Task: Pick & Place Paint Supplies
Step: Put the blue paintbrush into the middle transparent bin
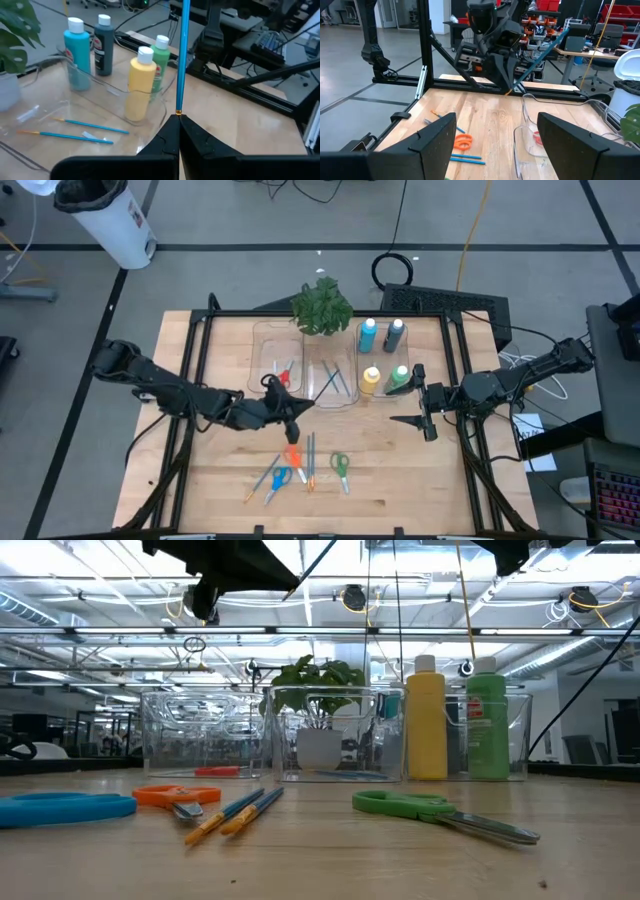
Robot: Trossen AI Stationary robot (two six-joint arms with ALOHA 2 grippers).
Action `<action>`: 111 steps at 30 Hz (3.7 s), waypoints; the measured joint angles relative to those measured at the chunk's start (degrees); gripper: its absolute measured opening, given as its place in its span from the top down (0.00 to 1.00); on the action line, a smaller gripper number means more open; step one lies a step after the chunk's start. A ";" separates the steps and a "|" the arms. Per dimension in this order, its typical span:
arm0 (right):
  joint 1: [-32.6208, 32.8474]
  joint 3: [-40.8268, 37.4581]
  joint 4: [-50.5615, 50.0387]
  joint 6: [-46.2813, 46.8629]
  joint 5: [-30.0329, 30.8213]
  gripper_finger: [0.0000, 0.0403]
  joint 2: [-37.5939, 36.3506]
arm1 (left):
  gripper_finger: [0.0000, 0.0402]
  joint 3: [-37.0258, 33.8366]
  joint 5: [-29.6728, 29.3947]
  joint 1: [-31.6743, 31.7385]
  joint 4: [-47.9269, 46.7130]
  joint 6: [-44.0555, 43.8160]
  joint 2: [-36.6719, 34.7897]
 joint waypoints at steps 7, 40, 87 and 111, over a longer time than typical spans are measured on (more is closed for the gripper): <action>-0.01 0.00 0.00 0.00 0.00 0.33 -0.01 | 1.00 0.01 -5.67 1.56 1.74 1.46 0.00; -0.01 0.00 -0.02 0.00 0.00 0.33 0.00 | 1.00 0.04 -6.63 7.75 9.13 -6.66 13.68; 0.02 -0.02 0.13 -0.02 0.02 0.33 0.87 | 1.00 0.04 -5.82 8.16 11.24 -9.98 17.07; -0.01 -0.02 0.13 -0.01 0.02 0.33 0.86 | 0.94 0.04 -5.82 8.13 11.22 -11.36 17.05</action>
